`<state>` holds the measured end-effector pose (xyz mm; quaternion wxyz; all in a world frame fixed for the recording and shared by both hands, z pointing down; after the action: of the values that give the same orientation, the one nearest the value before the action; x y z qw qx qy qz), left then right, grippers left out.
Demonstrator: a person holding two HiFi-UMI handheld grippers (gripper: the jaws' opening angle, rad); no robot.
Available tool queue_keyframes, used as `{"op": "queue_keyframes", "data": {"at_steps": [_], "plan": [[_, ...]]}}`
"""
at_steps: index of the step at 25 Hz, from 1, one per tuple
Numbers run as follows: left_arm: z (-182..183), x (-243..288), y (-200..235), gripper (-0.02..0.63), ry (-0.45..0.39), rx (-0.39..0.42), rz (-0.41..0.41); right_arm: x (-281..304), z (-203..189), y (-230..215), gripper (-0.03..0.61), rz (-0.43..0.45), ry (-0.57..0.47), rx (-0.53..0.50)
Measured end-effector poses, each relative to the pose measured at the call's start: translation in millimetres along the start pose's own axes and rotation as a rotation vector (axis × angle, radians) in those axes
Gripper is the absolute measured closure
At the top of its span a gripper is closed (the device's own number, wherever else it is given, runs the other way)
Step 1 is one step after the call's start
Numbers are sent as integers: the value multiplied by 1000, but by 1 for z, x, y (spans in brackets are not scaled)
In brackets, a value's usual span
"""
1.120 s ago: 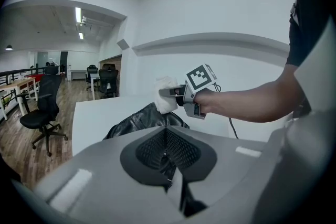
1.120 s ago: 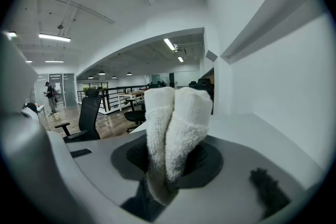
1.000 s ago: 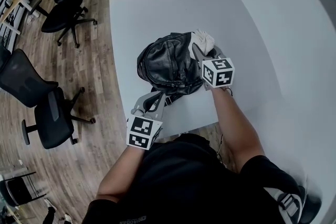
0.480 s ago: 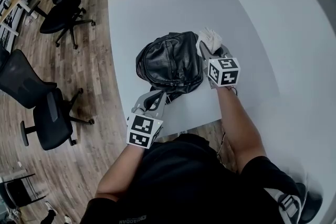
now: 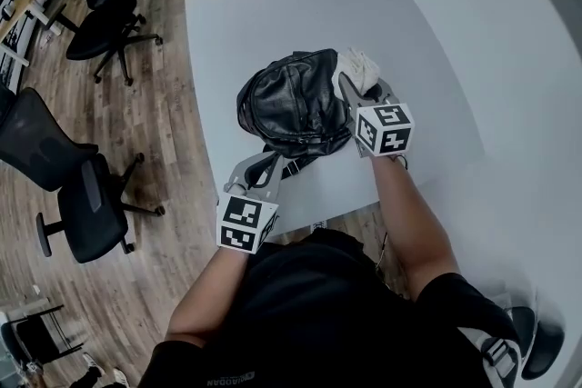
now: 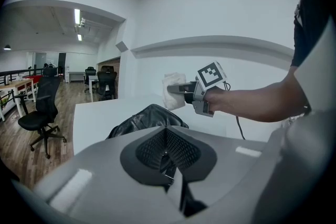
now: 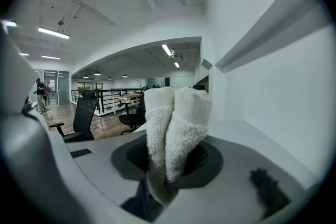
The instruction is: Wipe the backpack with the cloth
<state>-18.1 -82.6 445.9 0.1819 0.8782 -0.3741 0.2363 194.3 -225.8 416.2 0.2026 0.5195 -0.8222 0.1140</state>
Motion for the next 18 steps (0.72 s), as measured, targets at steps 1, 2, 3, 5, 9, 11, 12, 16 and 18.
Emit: {"op": "queue_keyframes", "data": {"at_steps": [1,2,3,5,9,11,12,16,18], "plan": [[-2,-2,2,607,2,-1,1,0,-2,7,471,11,2,8],[-3,-4,4,607,3,0,1,1,-5,15,471,22,6,15],[-5,-6,6,607,5,1,3,2,-8,22,471,33,13,21],[-9,-9,11,607,7,2,6,6,-17,39,471,55,28,35],[-17,-15,22,607,14,-1,15,15,-37,74,471,114,68,74],[-22,-20,29,607,18,-8,25,21,-47,93,471,145,90,92],[-24,-22,32,607,17,-12,30,24,-51,103,471,159,100,99],[-31,-30,44,607,14,-24,47,35,-61,135,471,211,133,100],[-35,-35,49,607,11,-35,54,41,-62,150,471,234,143,86]]}}
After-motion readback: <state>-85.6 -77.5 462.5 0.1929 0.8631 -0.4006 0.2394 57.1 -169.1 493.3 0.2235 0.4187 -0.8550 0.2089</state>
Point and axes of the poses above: the fingertips, and each gripper's own axes: x forward along the fingers, y to its left, z out of its top, the point moved 6 cm from there along -x, backward along the fingers, and after that the axes turned 9 degrees about y, right-handed, at the moved point
